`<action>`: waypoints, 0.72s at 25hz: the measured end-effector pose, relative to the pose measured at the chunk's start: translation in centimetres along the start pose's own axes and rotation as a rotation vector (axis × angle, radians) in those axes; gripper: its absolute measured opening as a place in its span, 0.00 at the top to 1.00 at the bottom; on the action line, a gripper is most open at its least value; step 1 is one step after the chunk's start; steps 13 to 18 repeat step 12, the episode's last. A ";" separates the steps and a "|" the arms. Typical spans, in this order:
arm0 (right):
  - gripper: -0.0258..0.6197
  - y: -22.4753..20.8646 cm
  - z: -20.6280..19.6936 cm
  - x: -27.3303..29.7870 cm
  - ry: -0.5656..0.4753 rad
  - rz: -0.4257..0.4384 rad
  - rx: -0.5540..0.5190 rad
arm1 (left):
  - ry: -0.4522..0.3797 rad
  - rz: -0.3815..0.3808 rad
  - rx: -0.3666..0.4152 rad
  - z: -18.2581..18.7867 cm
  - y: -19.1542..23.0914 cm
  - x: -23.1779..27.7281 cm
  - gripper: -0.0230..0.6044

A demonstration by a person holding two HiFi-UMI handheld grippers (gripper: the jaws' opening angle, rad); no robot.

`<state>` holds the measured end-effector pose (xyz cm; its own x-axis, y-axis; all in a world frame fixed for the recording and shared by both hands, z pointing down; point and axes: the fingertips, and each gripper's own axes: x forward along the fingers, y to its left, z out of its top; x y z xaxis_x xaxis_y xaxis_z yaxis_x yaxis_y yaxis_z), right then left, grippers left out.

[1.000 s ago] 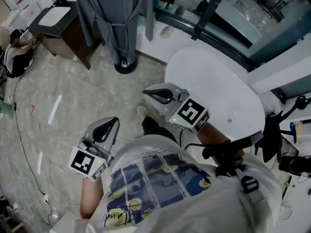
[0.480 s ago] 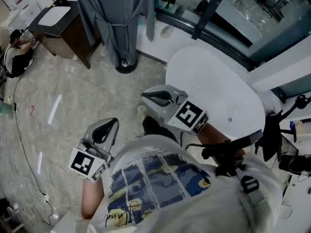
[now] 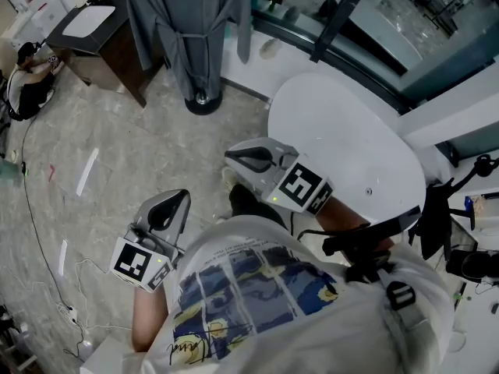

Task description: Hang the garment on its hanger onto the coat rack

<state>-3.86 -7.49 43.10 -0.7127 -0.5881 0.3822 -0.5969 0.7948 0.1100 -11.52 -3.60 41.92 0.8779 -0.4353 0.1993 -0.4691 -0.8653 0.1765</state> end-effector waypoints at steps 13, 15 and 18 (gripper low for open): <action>0.96 -0.6 -0.7 0.9 0.039 0.027 -0.014 | 0.009 -0.004 -0.027 -0.2 0.7 0.9 0.96; 0.96 -0.6 -0.7 0.9 0.039 0.027 -0.014 | 0.009 -0.004 -0.027 -0.2 0.7 0.9 0.96; 0.96 -0.6 -0.7 0.9 0.039 0.027 -0.014 | 0.009 -0.004 -0.027 -0.2 0.7 0.9 0.96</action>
